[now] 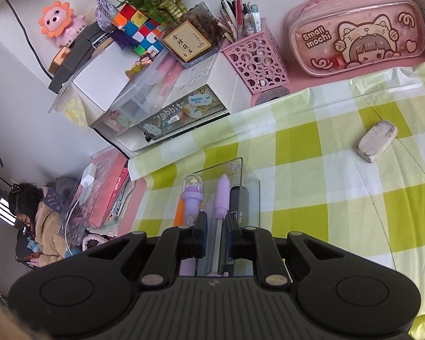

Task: Organize stationery
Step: 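Carry the second lavender pen into the clear box and release it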

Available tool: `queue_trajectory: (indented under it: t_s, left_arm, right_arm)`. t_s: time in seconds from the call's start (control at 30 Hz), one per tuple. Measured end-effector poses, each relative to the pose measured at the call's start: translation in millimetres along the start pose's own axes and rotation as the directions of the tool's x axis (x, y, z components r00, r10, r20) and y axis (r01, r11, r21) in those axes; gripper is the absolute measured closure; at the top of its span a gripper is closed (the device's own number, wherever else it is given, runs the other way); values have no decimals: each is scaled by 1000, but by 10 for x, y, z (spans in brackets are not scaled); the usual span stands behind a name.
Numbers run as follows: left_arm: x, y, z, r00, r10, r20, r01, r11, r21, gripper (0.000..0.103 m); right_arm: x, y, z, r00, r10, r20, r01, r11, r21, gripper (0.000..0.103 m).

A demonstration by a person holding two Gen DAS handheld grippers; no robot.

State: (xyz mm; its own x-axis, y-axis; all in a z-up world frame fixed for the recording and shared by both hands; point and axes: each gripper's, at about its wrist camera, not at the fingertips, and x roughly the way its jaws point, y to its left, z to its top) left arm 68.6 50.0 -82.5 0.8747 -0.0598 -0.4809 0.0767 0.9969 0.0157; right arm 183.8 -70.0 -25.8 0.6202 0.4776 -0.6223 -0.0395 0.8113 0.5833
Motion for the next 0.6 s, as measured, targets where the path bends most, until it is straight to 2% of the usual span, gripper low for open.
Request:
queue_trajectory:
  t_s: [0.1, 0.17, 0.27, 0.33, 0.4, 0.5, 0.6]
  left_arm:
    - [0, -1, 0, 1000, 0, 0, 0, 1000, 0, 31]
    - [-1, -2, 0, 1000, 0, 0, 0, 1000, 0, 31]
    - [1, -6, -4, 1000, 1, 0, -1, 1000, 0, 31]
    - [0, -6, -4, 1000, 1, 1, -1, 1000, 0, 31]
    - [2, -15, -8, 1000, 2, 1, -2, 1000, 2, 31]
    - [9, -27, -9, 1000, 5, 0, -5, 1000, 3, 31]
    - [14, -30, -12, 1000, 6, 1, -6, 1000, 4, 31]
  right_arm:
    - [-145, -165, 82, 998, -29, 59, 29, 1000, 1, 96]
    - [-246, -325, 146, 986, -115, 120, 117, 993, -9, 96]
    - [-387, -655, 233, 942, -274, 196, 284, 958, -27, 91]
    - [-450, -898, 266, 916, -338, 215, 349, 937, -11, 88]
    - [-489, -1109, 290, 903, -366, 225, 376, 927, -1, 86]
    - [-451, -1231, 313, 901, -378, 214, 390, 921, -19, 79]
    - [-365, -1149, 293, 922, -339, 189, 356, 932, -64, 74]
